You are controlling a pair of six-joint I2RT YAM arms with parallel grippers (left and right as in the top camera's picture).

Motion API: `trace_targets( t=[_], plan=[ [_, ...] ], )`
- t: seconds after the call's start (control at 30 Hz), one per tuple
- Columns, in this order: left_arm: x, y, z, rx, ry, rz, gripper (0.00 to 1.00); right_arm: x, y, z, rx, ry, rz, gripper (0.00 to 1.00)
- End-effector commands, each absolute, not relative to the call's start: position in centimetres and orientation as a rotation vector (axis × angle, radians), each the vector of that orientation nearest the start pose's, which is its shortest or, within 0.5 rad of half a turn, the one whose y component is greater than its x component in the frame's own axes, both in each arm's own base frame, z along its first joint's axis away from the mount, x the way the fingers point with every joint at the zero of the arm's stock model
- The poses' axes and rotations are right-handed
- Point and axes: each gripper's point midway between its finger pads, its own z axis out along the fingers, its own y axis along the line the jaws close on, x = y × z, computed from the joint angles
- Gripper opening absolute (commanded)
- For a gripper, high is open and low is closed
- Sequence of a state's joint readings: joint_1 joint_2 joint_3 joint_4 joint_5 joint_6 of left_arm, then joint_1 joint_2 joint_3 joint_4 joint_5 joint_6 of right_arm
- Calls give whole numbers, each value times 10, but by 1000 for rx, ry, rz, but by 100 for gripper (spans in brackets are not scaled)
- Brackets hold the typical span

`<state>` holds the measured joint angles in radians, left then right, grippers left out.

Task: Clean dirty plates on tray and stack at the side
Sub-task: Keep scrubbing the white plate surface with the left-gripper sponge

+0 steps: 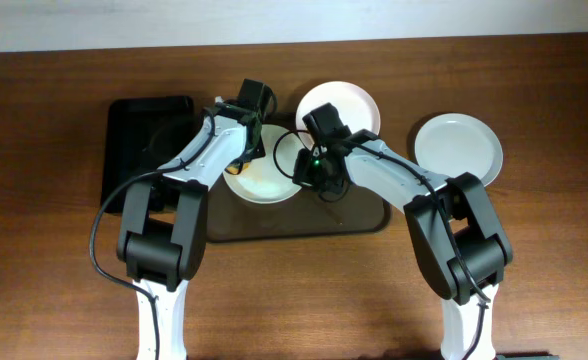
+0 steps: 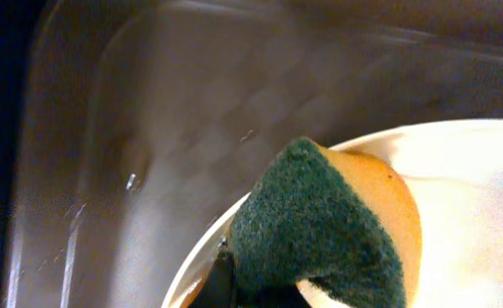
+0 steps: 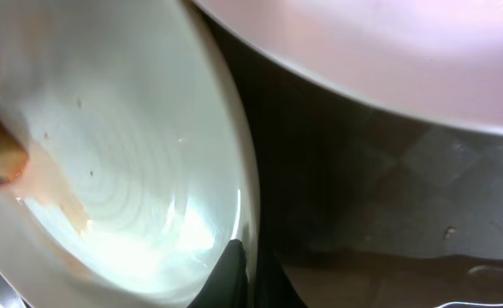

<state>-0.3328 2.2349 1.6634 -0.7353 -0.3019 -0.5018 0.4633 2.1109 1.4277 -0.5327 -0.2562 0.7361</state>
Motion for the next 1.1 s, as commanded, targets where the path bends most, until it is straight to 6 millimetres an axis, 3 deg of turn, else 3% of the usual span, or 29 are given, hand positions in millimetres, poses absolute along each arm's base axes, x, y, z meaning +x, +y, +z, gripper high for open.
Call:
trace_targets(
  t=[0.0, 0.1, 0.2, 0.33, 0.5, 0.6, 0.67, 0.77, 0.93, 1.07],
  plan=[
    [475, -127, -28, 69, 2825, 148, 0, 390, 233, -15, 332, 2966, 510, 4],
    [464, -157, -31, 327, 2858, -52, 1, 390, 233, -15, 332, 2966, 510, 4],
    [440, -186, -31, 557, 2892, -335, 0, 390, 233, -15, 332, 2966, 510, 4],
    [436, -176, -17, 551, 2911, -365, 0, 390, 233, -15, 331, 2967, 510, 4],
    [421, -185, 25, 581, 2899, -739, 1, 390, 233, -15, 332, 2965, 510, 4],
    [410, -185, 31, 534, 2918, -897, 0, 390, 233, -15, 332, 2966, 510, 4],
    [412, -184, 30, 533, 2914, -887, 0, 390, 233, -15, 332, 2966, 510, 4],
    [432, -183, 27, 513, 2857, -830, 1, 390, 233, -15, 332, 2967, 510, 4],
    [489, -136, 15, 140, 2819, -344, 1, 390, 233, -15, 333, 2968, 509, 4],
    [495, -112, 8, 63, 2817, -140, 0, 390, 233, -15, 333, 2969, 508, 4]
  ],
)
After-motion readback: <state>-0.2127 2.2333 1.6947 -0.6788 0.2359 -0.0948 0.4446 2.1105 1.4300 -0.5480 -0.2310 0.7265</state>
